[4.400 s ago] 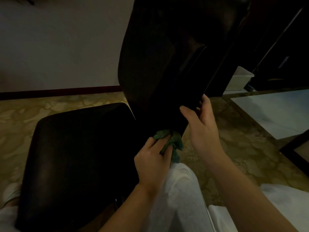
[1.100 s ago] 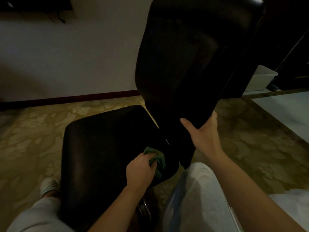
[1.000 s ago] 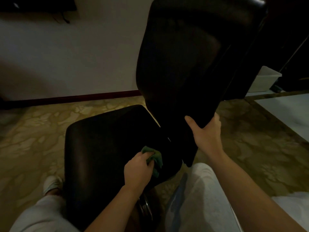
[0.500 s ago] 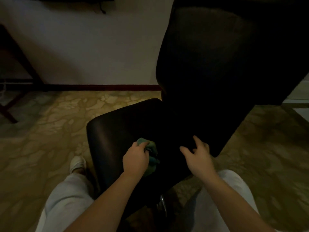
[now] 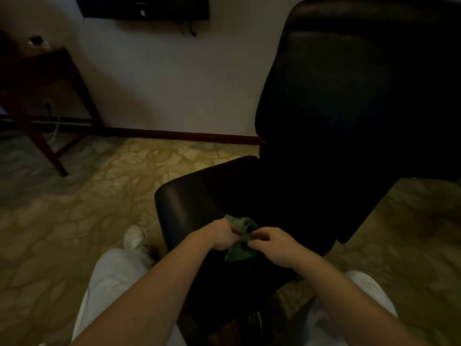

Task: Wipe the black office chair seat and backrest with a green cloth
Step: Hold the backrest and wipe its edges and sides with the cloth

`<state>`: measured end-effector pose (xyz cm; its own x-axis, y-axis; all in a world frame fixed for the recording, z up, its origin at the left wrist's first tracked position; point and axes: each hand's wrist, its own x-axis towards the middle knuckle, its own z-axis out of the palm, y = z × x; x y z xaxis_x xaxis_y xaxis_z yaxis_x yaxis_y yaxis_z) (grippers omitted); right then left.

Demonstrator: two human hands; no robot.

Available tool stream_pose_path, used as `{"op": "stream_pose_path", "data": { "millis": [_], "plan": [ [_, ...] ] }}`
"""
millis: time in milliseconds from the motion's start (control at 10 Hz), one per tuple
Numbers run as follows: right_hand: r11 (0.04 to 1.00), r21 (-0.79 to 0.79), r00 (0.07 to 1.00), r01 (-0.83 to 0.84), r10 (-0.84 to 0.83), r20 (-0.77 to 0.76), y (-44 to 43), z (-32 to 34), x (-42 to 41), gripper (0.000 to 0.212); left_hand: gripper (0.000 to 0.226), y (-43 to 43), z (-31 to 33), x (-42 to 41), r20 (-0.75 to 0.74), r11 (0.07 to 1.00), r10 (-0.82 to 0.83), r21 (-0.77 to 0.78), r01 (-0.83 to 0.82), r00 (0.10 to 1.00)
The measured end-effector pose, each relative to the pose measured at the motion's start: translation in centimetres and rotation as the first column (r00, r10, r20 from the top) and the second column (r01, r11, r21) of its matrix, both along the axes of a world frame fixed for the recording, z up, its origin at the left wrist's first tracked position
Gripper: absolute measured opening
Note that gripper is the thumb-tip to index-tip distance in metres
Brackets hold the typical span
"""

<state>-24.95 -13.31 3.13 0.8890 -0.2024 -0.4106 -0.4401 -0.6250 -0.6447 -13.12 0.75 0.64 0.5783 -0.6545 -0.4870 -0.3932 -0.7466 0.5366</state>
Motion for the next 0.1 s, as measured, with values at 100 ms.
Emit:
{"op": "stream_pose_path", "data": {
  "millis": [100],
  "plan": [
    [1.000,0.007,1.000,-0.007,0.007,0.006,-0.50,1.45,-0.13,0.041,0.029,1.20,2.71,0.26,-0.075,0.998,-0.042,0.051,0.045,0.996]
  ]
}}
